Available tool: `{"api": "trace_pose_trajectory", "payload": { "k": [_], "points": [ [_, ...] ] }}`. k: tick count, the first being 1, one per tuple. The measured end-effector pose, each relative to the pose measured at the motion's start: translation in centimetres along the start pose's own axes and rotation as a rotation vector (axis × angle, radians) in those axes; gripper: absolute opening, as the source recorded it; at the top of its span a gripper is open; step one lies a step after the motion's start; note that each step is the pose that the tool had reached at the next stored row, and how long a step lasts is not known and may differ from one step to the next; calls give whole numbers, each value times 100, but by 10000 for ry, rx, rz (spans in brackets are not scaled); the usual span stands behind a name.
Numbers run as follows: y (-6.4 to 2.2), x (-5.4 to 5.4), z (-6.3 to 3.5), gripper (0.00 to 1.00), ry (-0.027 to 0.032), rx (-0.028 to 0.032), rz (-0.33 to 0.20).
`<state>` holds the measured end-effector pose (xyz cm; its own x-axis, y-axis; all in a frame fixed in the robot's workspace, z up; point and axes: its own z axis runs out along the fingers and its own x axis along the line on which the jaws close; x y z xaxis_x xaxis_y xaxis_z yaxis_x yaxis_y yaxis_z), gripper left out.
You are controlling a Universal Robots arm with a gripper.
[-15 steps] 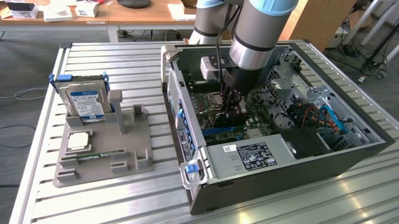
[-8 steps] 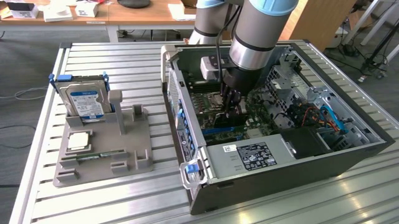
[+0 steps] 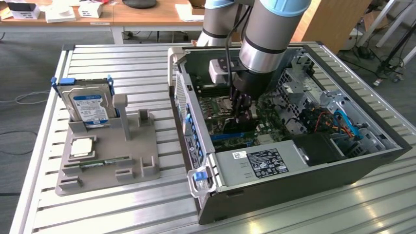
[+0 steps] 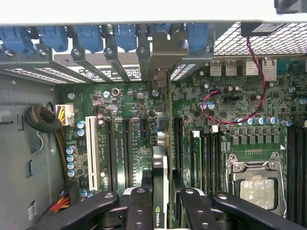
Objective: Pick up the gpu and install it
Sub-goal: 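Insert the gpu into the slot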
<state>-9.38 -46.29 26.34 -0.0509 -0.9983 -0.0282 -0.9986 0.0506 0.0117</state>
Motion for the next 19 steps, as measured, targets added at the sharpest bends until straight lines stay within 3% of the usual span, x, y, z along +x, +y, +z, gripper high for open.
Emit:
{"api": "trace_pose_trajectory", "payload": {
  "k": [3,8,19],
  "points": [
    [0,0,0,27,0,12,-55],
    [-1,0,0,27,-5,101,-169],
    [6,0,0,27,-3,119,-174]
  ]
}}
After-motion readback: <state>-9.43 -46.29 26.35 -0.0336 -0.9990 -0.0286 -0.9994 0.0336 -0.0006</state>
